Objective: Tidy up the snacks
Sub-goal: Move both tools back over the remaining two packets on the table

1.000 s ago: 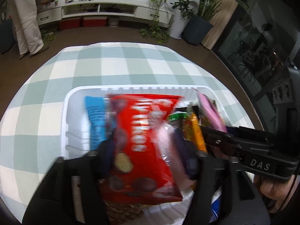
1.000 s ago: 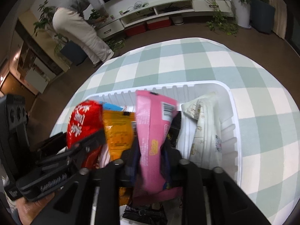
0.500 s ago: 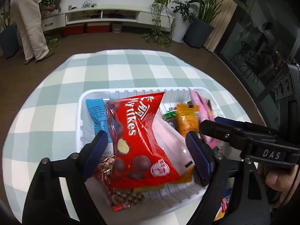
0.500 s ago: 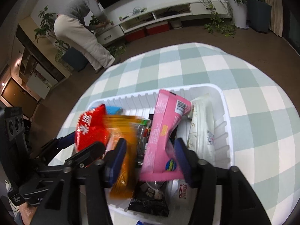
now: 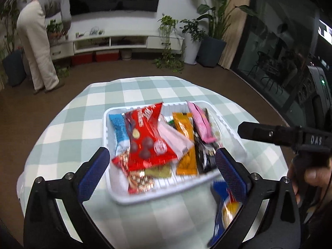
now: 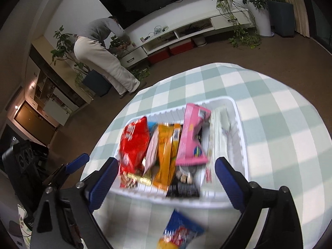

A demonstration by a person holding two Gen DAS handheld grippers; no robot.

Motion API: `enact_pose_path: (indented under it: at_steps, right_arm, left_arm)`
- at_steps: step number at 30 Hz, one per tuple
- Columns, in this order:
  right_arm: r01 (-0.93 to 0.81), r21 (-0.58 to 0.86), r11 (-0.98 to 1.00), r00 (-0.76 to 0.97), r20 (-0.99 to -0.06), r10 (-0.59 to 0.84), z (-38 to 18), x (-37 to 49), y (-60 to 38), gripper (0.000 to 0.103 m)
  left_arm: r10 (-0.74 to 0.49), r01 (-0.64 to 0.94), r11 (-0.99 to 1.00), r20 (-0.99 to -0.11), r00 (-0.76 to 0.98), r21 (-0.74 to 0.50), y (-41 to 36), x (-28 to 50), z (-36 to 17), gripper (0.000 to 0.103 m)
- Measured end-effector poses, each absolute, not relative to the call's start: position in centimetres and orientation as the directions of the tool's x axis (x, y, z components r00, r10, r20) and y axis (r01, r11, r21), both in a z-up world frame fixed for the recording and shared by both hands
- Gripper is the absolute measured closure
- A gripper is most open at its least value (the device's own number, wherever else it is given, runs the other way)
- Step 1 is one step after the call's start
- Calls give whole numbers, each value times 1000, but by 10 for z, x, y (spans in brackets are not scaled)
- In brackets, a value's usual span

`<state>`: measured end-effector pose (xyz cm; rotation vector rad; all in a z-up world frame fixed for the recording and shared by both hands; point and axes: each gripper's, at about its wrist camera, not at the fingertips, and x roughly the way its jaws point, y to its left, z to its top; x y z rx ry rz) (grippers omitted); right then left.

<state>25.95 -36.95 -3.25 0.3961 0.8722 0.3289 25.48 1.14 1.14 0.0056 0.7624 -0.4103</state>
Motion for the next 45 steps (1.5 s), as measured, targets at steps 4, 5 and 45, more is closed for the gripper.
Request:
enact_pose_path:
  at_steps: [4,5,45]
  right_arm:
    - [-113,456,883,620,-662,422,-38,222,-377,7]
    - [-109,464,879,622,-658,424,-42,211,-379,7]
    - [-110,348,931,601,-722,341,-97,91,-362,11]
  left_arm:
    - [-363,361,921,-662,655,-147,21,210,10,0]
    - [-363,357,922,-665,653,-152,23,197,8,0]
    - [-207,411,911,-882,423,-16,-36,65,-81,62]
